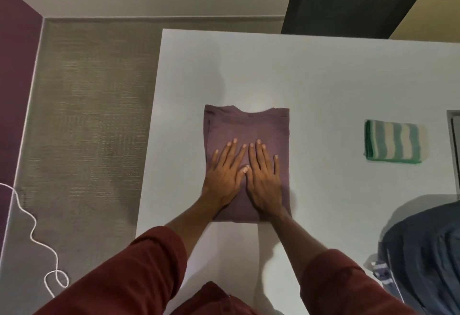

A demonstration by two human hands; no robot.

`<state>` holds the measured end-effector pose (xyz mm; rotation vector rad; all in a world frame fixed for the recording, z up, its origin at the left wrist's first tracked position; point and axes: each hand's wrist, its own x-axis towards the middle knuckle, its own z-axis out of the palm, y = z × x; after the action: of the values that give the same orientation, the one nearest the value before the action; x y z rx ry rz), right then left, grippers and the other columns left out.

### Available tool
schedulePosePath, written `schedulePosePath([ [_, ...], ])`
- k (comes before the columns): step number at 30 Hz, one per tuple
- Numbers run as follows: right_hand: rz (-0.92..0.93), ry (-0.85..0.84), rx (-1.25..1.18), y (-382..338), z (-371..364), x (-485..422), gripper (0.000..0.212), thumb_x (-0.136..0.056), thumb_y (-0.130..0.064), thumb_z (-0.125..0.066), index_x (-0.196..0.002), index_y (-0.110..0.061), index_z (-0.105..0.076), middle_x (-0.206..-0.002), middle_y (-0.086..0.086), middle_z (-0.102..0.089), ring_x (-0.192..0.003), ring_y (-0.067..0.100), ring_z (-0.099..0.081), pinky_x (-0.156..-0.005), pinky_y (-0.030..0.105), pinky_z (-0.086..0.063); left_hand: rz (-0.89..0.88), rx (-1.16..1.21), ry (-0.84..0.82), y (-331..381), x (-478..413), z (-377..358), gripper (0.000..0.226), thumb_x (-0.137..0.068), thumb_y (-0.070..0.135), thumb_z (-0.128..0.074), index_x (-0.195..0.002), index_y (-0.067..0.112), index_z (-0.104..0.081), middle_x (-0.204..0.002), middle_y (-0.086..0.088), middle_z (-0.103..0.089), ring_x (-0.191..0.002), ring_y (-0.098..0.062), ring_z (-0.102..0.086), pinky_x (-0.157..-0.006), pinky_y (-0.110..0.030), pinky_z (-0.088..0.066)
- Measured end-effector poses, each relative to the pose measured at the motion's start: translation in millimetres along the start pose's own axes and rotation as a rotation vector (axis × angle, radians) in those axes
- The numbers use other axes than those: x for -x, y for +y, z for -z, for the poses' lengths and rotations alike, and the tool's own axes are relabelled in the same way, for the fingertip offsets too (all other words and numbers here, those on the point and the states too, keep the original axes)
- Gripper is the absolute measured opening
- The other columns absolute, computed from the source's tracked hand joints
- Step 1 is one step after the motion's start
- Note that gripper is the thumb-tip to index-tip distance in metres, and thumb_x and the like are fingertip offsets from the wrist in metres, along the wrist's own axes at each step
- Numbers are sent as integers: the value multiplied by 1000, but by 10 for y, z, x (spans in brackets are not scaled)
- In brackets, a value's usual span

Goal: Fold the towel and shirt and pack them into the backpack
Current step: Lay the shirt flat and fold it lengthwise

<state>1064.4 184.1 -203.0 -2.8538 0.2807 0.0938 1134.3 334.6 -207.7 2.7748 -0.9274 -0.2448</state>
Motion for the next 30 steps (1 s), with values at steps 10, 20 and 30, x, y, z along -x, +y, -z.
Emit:
schedulePosePath([
  [10,-92,-16,15,45,-24,558,66,-115,-46,-31,-172,-21,-12,-180,4,-9,-166,20,-5,-132,54,-16,28,62,36,176,755,-109,65,-115,43,-41,-172,23,-18,-180,-11,-8,-167,-31,-7,-129,-59,-21],
  [20,-76,48,98,61,-176,913,67,-115,-45,-37,-171,-15,-17,-178,10,-15,-166,26,-11,-129,58,-22,75,-65,30,265,1026,-285,69,-115,51,-39,-172,18,-19,-177,-18,-15,-164,-43,-11,-127,-61,-25],
  [30,102,-88,-8,99,39,1462,73,-113,-46,-39,-172,-17,-8,-180,6,3,-167,26,2,-133,57,-12,-65,38,-148,184,1687,-136,73,-112,56,-37,-173,30,-5,-181,-5,3,-167,-28,3,-131,-56,-19],
])
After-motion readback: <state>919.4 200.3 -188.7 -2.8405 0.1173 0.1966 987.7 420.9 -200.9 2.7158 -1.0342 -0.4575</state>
